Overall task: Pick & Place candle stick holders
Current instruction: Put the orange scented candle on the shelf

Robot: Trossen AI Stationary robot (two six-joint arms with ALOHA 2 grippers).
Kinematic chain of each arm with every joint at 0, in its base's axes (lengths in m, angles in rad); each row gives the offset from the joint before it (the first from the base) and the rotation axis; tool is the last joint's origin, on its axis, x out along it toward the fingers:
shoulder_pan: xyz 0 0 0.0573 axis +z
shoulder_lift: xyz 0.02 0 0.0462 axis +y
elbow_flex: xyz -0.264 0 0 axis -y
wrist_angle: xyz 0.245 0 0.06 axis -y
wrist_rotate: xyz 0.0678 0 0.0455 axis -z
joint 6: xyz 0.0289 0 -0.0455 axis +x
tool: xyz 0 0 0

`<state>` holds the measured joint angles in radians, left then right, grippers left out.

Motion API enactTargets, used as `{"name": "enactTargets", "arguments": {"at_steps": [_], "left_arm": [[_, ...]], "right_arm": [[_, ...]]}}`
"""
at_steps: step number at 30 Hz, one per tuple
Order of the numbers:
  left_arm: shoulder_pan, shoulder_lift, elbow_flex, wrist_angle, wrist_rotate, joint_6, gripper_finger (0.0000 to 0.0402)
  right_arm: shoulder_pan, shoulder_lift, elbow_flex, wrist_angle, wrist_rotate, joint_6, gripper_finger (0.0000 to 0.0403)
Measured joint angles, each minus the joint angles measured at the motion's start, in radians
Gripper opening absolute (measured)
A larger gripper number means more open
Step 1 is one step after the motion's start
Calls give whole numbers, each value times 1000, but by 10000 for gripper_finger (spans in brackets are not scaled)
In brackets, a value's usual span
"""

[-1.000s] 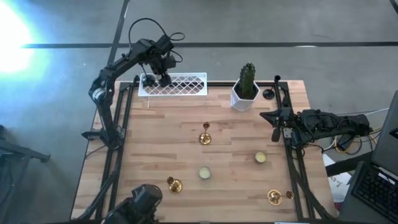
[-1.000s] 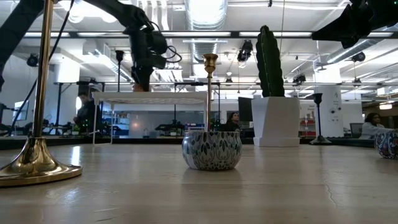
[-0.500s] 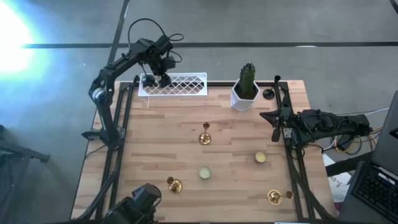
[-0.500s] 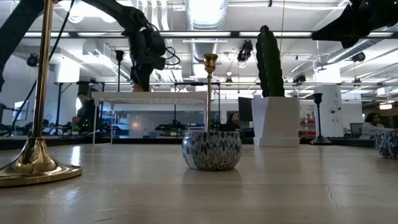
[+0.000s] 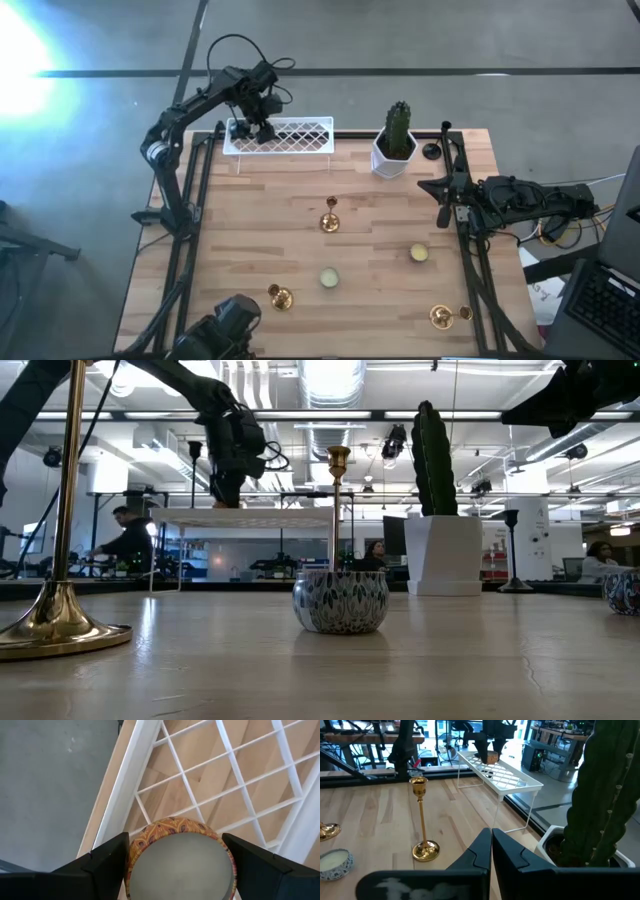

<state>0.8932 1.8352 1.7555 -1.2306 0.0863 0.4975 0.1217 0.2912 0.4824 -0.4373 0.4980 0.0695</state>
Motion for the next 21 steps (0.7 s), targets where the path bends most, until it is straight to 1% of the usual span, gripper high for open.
{"name": "enactTargets", "arguments": {"at_steps": [11,15,21], "left_arm": [[3,0,-1,3,-8,8,299],[3,0,-1,10,-43,25,308],[6,0,-1,19,-52,44,303]], "right_arm": [[0,0,0,0,0,-2,8],[0,0,0,0,0,-2,8],[0,0,0,0,0,-1,8]]}}
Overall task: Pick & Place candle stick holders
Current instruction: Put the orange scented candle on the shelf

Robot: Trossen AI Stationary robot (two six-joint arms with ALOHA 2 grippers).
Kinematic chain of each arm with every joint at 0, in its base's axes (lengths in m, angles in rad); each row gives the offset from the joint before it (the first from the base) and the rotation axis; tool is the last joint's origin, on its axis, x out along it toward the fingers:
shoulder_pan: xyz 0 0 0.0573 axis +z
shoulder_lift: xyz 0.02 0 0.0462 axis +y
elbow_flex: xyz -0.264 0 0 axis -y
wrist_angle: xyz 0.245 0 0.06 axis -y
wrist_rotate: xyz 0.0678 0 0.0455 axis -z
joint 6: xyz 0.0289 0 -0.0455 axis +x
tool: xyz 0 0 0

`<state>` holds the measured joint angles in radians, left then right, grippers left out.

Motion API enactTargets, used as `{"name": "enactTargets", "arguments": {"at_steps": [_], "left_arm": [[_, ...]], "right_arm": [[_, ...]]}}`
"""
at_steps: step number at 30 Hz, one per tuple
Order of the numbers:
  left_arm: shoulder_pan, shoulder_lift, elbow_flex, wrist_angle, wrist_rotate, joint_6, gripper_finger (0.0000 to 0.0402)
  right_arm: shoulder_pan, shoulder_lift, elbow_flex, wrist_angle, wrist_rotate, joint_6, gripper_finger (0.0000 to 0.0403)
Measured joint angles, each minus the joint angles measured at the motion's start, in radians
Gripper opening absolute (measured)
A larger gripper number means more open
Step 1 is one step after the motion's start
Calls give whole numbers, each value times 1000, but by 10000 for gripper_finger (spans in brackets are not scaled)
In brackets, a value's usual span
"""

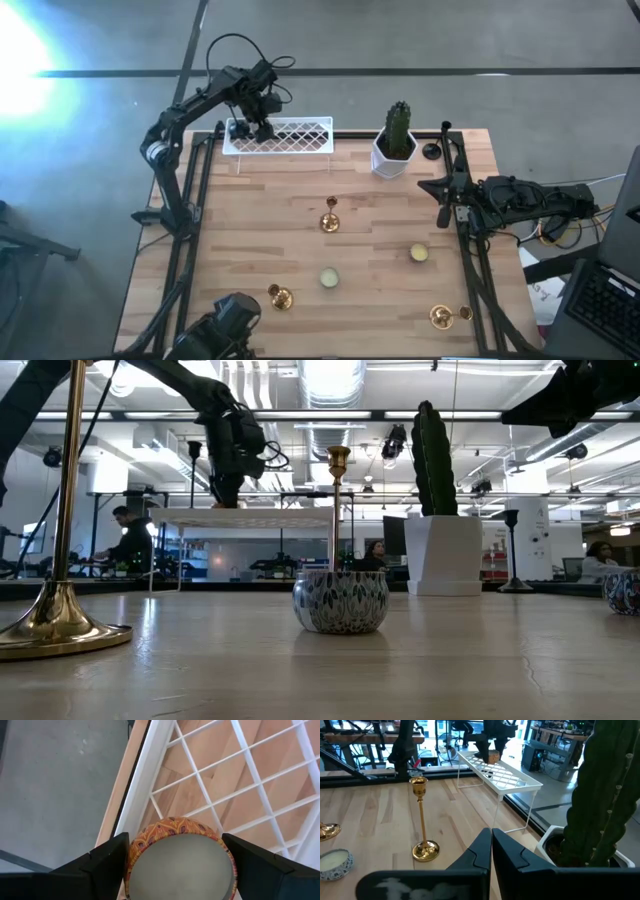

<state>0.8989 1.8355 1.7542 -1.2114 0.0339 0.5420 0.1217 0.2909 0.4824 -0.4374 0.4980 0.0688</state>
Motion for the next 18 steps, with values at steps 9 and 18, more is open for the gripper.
{"name": "enactTargets", "arguments": {"at_steps": [9,18], "left_arm": [[0,1,-1,32,-8,16,312],[0,2,-2,31,-8,-4,315]], "right_arm": [[0,0,0,0,0,0,8],[0,1,0,0,0,1,8]]}}
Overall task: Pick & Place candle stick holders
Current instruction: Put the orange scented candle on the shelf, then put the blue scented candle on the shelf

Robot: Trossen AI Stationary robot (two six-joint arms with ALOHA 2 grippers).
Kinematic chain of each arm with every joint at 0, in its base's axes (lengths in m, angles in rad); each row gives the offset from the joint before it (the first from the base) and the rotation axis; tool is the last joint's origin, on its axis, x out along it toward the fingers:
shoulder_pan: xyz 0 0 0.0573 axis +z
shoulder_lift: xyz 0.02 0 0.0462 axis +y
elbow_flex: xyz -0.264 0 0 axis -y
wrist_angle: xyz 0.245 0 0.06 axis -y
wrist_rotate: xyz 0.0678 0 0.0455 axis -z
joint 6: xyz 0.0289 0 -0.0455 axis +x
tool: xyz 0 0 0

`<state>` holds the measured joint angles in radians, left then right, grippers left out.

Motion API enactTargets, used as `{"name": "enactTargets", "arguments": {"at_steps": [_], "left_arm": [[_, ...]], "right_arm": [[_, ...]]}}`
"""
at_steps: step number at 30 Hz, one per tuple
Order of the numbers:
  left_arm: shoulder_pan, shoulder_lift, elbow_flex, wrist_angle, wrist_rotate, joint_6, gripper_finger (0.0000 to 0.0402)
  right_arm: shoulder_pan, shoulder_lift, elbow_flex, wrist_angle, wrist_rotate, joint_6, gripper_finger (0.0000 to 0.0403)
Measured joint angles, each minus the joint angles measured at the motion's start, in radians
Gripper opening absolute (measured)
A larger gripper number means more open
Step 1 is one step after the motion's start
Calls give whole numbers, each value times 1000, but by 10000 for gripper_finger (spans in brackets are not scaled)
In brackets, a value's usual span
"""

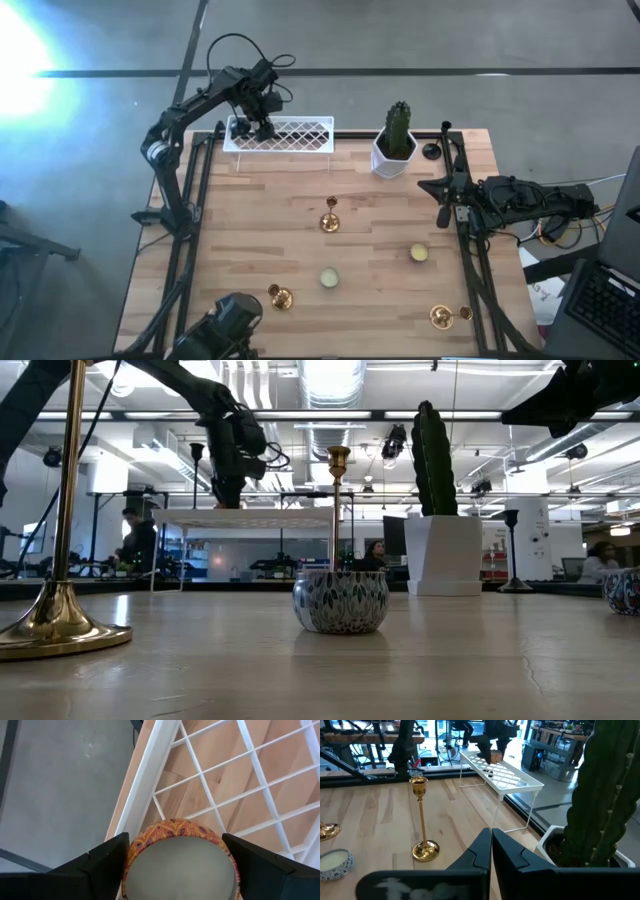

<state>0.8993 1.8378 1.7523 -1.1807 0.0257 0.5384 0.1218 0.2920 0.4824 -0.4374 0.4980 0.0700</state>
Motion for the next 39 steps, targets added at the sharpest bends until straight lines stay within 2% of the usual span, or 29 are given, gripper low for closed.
{"name": "enactTargets", "arguments": {"at_steps": [5,11,15,31,39], "left_arm": [[-1,-3,-1,-5,-29,-50,328],[-2,-6,-1,-1,-123,-115,375],[-3,-6,0,-5,-129,-119,395],[-6,-8,3,-32,-125,-98,399],[-16,-8,75,-72,-88,-98,399]], "right_arm": [[0,0,0,0,0,0,8],[0,0,0,0,0,-2,8],[0,0,0,0,0,-2,8],[0,0,0,0,0,0,8],[0,0,0,0,0,0,8]]}}
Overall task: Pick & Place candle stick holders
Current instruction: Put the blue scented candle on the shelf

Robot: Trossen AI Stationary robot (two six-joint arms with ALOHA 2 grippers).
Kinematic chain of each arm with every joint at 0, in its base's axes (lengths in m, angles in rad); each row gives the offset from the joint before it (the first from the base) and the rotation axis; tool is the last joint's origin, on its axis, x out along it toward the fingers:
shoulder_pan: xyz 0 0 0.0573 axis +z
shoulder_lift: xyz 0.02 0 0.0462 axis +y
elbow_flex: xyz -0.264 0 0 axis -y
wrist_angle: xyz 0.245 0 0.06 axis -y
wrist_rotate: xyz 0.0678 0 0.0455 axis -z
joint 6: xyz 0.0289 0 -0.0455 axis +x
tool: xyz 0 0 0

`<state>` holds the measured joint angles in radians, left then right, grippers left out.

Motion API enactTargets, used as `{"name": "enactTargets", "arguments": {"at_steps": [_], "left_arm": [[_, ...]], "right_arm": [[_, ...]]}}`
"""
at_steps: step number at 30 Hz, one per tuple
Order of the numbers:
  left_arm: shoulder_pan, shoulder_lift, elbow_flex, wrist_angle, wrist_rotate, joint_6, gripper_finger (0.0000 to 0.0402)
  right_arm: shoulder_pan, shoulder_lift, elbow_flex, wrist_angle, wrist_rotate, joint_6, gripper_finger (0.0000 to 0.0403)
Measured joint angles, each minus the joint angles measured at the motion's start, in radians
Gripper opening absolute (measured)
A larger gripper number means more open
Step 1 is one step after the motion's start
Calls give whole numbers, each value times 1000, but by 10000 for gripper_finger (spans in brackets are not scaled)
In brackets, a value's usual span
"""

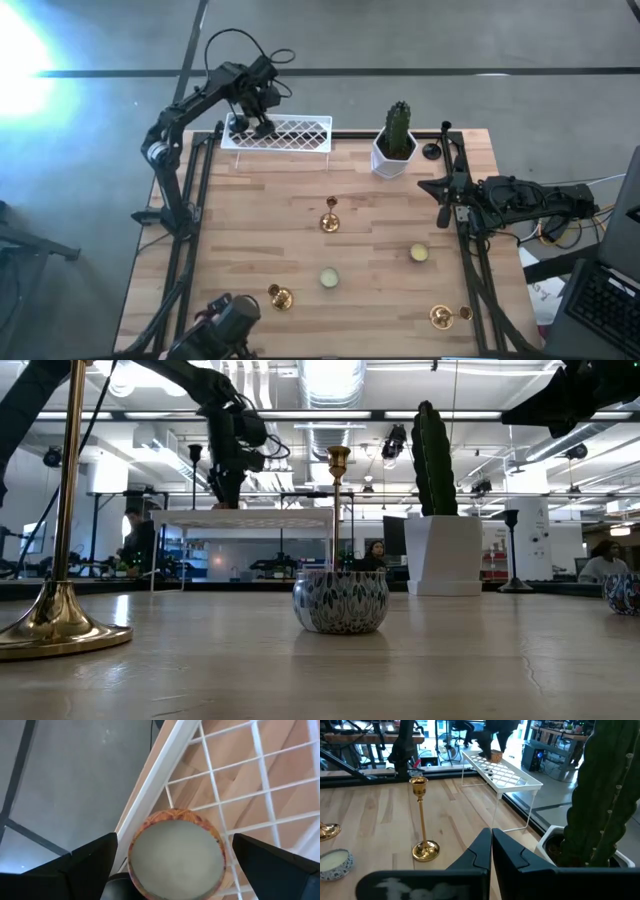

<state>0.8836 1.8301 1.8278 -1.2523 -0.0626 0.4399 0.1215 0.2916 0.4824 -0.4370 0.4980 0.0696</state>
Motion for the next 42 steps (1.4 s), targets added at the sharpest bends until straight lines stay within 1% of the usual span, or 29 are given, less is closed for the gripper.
{"name": "enactTargets", "arguments": {"at_steps": [7,12,17,21,22,24,26,31,34,37,40,42], "left_arm": [[-20,0,80,-37,0,-11,399],[-55,0,181,-43,-10,4,399],[-122,0,355,-83,-65,15,399],[-214,-1,529,-135,-67,-24,399],[-243,-24,525,-115,-65,-33,399],[-302,-96,454,-40,-58,-38,399],[-369,-155,408,-4,-51,-39,399],[-555,-245,355,-1,-18,-75,399],[-660,-270,332,8,29,-148,399],[-750,-280,284,20,103,-180,399],[-823,-274,208,38,187,-187,399],[-864,-266,140,70,221,-187,399]], "right_arm": [[0,0,0,0,0,-2,8],[0,0,0,0,0,-2,8],[0,-1,0,0,0,-1,8],[0,-1,0,0,0,-2,8],[0,-1,0,0,0,-1,8],[0,-1,0,0,0,0,8],[0,-1,0,0,0,-1,8],[0,-1,0,0,0,0,8],[0,-1,0,0,0,-2,8],[0,-1,0,0,0,0,8],[0,-1,0,0,0,0,8],[0,-2,0,0,0,-2,8]]}}
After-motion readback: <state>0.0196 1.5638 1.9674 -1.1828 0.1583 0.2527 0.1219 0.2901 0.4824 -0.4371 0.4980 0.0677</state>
